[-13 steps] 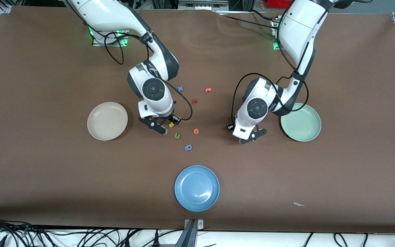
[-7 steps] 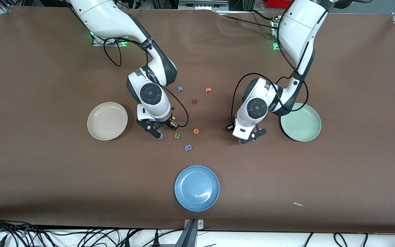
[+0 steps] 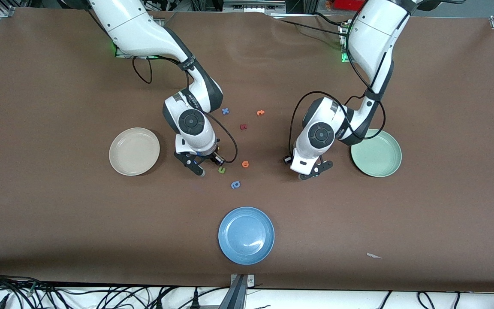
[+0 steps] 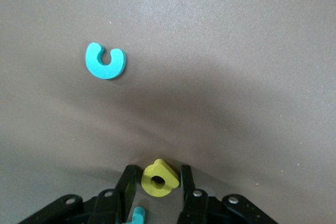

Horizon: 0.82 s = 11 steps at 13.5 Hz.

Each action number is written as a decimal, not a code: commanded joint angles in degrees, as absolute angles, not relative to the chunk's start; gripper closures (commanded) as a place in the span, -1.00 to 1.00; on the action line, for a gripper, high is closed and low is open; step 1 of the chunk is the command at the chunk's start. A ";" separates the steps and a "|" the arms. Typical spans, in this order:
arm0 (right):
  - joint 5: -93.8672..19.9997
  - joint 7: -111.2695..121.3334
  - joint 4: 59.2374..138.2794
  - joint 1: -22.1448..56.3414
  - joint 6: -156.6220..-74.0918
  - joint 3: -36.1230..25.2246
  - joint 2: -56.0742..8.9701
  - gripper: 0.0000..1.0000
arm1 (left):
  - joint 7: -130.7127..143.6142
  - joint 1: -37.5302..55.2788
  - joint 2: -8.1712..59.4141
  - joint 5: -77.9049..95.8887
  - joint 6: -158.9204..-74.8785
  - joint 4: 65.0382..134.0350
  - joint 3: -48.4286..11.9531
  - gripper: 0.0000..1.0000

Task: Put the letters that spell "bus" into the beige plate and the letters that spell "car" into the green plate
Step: 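Grasp the yellow 2 with the right gripper while the left gripper lifts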

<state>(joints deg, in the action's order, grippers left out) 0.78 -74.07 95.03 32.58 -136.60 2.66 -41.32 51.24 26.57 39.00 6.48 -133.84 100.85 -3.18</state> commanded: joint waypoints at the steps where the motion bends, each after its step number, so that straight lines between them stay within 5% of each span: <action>1: 1.41 -75.50 94.04 33.39 -138.16 2.72 -42.89 0.02 | 52.47 26.98 41.31 4.57 -133.68 100.37 -2.64 0.35; 7: 1.58 -75.50 94.57 33.31 -137.81 2.72 -43.15 0.17 | 52.38 26.90 41.22 4.57 -133.59 100.28 -2.55 0.76; 11: 1.67 -75.24 94.75 33.14 -137.55 2.72 -42.98 0.68 | 51.68 24.80 37.55 4.39 -130.45 99.49 -2.46 0.77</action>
<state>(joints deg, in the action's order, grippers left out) 0.78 -74.20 94.91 33.08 -137.38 2.72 -42.41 51.25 26.45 38.98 6.48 -133.60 100.47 -2.89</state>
